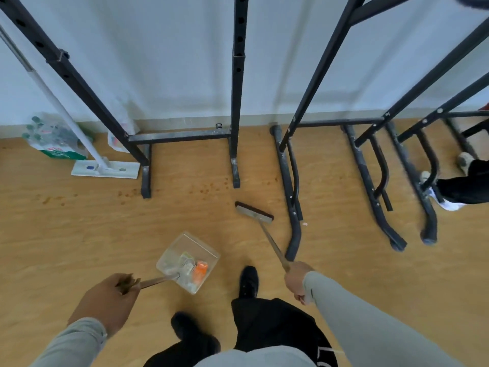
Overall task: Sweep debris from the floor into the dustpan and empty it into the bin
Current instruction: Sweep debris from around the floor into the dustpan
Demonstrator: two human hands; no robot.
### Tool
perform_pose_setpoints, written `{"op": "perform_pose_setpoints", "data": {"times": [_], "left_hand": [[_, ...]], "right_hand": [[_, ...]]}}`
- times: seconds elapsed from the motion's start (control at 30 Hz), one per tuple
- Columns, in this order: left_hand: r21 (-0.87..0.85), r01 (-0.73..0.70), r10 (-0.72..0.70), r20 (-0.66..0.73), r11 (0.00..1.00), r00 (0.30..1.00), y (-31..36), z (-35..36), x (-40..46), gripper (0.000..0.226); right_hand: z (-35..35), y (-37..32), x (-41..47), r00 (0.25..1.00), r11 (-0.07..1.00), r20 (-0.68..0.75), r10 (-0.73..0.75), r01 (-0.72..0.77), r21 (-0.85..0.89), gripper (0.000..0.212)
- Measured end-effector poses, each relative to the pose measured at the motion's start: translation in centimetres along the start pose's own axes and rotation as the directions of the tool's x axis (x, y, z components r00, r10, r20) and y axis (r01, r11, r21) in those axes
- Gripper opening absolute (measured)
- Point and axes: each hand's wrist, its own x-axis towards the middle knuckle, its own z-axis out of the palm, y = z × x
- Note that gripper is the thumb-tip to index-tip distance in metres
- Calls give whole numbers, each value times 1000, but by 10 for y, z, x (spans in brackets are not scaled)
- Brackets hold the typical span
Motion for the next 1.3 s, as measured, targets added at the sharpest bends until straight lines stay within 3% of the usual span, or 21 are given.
{"op": "perform_pose_setpoints", "data": {"times": [0.07, 0.2, 0.47, 0.77, 0.97, 1.23, 1.3], "left_hand": [[38, -21, 19, 34, 999, 999, 7, 7, -4, 28], [100, -93, 88, 59, 991, 994, 16, 18, -10, 31], [150, -224, 210, 104, 963, 972, 14, 62, -38, 27], [54, -211, 202, 138, 976, 970, 36, 99, -90, 22], [28, -142, 138, 132, 989, 982, 80, 149, -112, 20], [-38, 107, -105, 47, 994, 993, 133, 264, -135, 18], [-62, 165, -165, 6, 984, 986, 145, 290, -151, 24]], "right_hand": [[-11, 23, -19, 998, 999, 65, -26, 29, -39, 18], [-37, 102, -63, 995, 953, 95, -24, -6, 301, 36], [-29, 219, -149, 994, 792, -107, 20, 49, 608, 38], [-83, 239, -107, 950, 799, -301, 84, 116, 590, 35], [-152, 247, -39, 947, 790, -304, 103, 108, 604, 25], [-319, 199, 121, 939, 900, -344, 15, 137, 415, 31], [-361, 180, 155, 939, 950, -336, -70, 166, 265, 29]]}}
